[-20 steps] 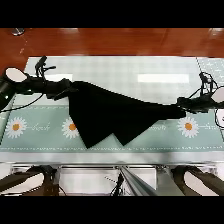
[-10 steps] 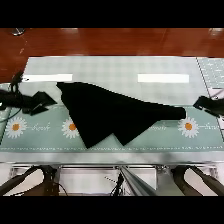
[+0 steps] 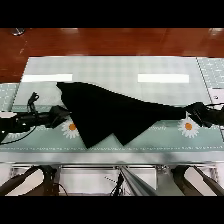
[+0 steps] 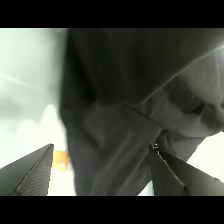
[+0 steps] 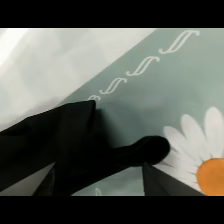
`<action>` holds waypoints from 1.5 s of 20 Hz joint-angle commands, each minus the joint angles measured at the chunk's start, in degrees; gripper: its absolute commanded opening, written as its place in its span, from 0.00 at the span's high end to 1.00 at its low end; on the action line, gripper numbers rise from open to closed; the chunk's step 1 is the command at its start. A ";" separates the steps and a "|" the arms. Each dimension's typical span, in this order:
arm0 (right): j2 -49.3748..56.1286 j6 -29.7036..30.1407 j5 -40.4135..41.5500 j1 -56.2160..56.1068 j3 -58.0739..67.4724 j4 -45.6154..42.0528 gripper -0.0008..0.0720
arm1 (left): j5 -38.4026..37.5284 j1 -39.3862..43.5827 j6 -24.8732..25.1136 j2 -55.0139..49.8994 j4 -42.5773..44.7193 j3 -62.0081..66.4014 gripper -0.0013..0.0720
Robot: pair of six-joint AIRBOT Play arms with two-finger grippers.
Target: Fold the shirts.
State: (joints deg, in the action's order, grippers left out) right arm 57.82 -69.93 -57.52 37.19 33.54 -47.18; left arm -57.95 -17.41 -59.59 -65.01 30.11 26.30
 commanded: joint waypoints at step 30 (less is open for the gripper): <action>10.99 -1.97 -2.64 -2.40 2.08 -6.45 0.14 | 4.33 14.58 3.21 -8.66 -9.18 5.90 0.95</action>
State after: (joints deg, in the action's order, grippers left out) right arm 64.69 -72.88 -60.60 38.06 33.50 -55.27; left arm -53.19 -2.85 -56.36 -73.63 20.93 32.12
